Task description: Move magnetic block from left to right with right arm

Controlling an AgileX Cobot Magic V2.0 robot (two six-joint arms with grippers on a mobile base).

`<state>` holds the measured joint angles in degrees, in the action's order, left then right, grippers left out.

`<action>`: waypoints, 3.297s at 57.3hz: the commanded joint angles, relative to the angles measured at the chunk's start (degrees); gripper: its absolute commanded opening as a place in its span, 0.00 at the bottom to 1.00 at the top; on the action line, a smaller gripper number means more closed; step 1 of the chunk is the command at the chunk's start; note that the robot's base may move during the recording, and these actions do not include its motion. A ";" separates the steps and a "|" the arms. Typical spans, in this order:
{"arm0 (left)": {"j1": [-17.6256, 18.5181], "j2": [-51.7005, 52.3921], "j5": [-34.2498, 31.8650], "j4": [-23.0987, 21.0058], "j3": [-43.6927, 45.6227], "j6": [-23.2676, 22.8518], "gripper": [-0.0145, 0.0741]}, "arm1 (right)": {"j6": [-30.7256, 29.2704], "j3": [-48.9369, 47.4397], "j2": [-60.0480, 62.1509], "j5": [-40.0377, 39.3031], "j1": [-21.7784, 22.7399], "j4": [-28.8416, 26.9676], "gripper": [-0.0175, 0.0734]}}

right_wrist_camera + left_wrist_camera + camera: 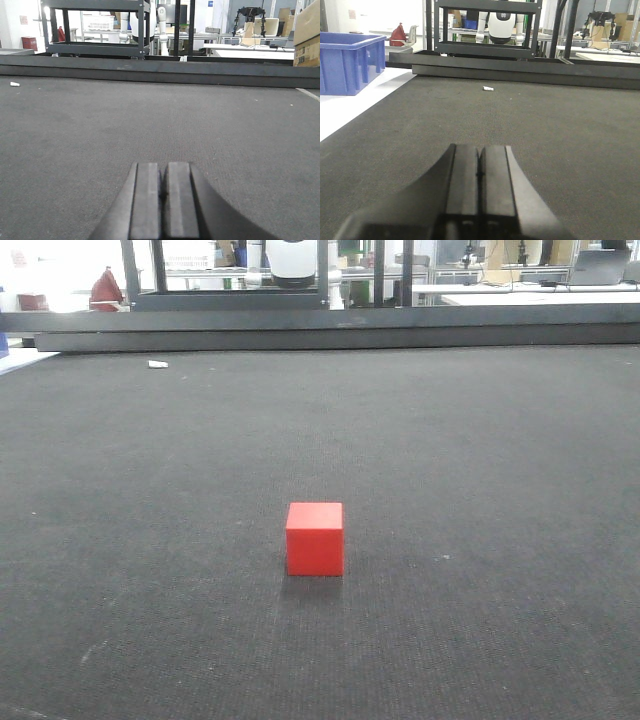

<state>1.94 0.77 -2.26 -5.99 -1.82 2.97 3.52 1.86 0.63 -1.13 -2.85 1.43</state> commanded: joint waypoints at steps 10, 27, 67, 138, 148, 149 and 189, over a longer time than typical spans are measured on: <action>0.01 0.68 -4.95 -0.27 -0.44 0.01 0.02 | -0.73 -0.09 1.12 -4.60 -0.10 -0.09 0.23; 0.01 0.68 -4.95 -0.27 -0.44 0.01 0.02 | -0.73 -0.09 1.12 -4.55 -0.10 -0.09 0.23; 0.01 0.68 -4.95 -0.27 -0.44 0.01 0.02 | -0.68 -22.63 -17.58 19.47 -0.10 -0.09 0.23; 0.01 0.68 -4.95 -0.27 -0.44 0.01 0.02 | 32.47 -74.31 -89.48 60.32 -29.66 -1.88 0.85; 0.01 0.68 -4.95 -0.27 -0.44 0.01 0.02 | 33.49 -82.34 -96.53 62.19 -34.78 -1.94 0.85; 0.01 0.68 -4.95 -0.27 -0.44 0.01 0.02 | 33.62 -82.92 -97.09 62.27 -34.94 -1.94 0.85; 0.01 0.68 -4.95 -0.27 -0.44 0.01 0.02 | 39.77 -92.16 -110.64 61.54 -39.57 -2.29 0.85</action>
<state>1.94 0.77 -2.26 -5.99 -1.82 2.97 42.48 -88.30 -112.87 61.63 -42.52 -0.81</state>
